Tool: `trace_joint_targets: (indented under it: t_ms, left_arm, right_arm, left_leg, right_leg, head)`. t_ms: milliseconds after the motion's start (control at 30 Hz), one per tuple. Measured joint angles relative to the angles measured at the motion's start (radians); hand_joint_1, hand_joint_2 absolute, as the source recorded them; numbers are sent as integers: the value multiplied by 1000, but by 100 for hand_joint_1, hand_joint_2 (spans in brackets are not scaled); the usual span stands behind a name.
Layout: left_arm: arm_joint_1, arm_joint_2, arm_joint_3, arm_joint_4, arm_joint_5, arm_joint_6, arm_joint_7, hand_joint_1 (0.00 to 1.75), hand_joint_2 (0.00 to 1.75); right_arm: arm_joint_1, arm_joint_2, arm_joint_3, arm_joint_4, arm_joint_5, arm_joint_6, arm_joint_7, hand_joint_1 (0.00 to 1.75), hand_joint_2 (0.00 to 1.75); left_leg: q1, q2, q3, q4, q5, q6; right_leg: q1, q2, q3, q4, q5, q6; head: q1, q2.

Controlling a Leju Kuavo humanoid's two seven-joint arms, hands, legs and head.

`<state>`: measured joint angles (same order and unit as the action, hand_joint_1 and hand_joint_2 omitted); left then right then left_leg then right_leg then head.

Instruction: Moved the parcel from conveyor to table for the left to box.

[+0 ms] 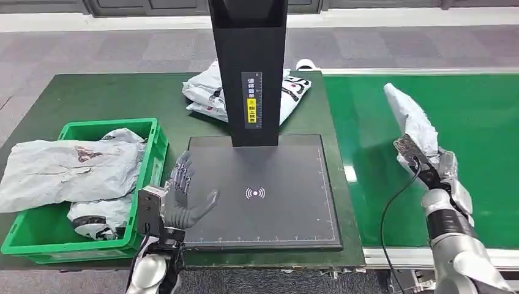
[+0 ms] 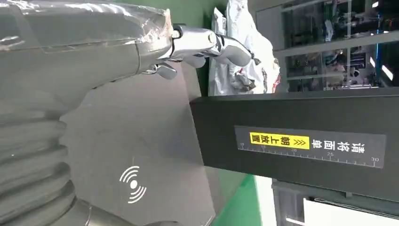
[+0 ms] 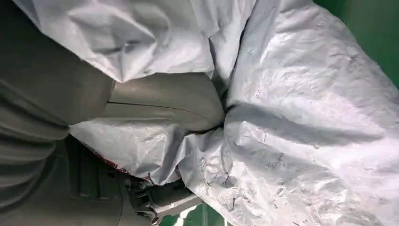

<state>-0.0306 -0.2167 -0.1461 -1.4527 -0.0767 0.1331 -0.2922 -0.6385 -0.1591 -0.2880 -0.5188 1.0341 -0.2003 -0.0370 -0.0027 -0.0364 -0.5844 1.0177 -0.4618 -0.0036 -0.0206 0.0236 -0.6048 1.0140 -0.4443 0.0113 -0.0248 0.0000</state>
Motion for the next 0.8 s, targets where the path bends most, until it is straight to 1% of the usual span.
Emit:
trace_joint_targets:
  t_ms: [100, 167, 233, 333, 467, 600, 800]
  left_arm:
    - [1, -2, 3, -3, -8, 11, 0, 0, 175]
    - [2, -5, 4, -6, -15, 23, -1, 0, 175]
    - [6, -10, 8, -7, -23, 34, -3, 0, 175]
    - [17, -18, 20, -18, -37, 41, -5, 0, 175]
    - [29, -22, 27, -32, -60, 54, -8, 0, 175]
    - [37, -22, 27, -32, -64, 55, -23, 0, 175]
    - [37, -22, 24, -15, -63, 54, -44, 0, 175]
  right_arm:
    - [5, 17, -5, -35, -76, -26, -77, 175, 175]
    - [20, 42, -5, -99, -137, -26, -108, 175, 175]
    - [49, 76, 2, -202, -202, -17, -115, 175, 175]
    - [107, 118, 37, -350, -261, -8, -106, 175, 175]
    - [182, 168, 131, -541, -300, 1, -96, 175, 175]
    - [256, 203, 248, -672, -306, 18, -97, 175, 175]
    - [372, 241, 444, -743, -304, 57, -97, 175, 175]
  left_leg:
    - [0, 0, 0, 0, 0, 0]
    - [0, 1, 0, 0, 0, 0]
    - [0, 0, 0, 0, 0, 0]
    - [1, 0, 0, 0, 0, 0]
    - [1, 1, 0, -1, 0, -1]
    - [2, 1, 0, -1, 0, -1]
    - [2, 1, 0, -1, 0, -1]
  right_leg:
    - [0, 0, 0, 0, 0, 0]
    - [0, 0, 0, 0, 0, 0]
    - [0, 0, 0, 0, 0, 0]
    - [1, 0, 0, 0, 0, -1]
    - [1, 0, -1, 0, -1, -1]
    - [2, 0, -1, 0, -1, -1]
    - [2, 0, -1, 0, -1, -1]
  head:
    - [0, 0]
    - [0, 0]
    - [0, 0]
    - [0, 0]
    - [0, 0]
    - [0, 0]
    - [0, 0]
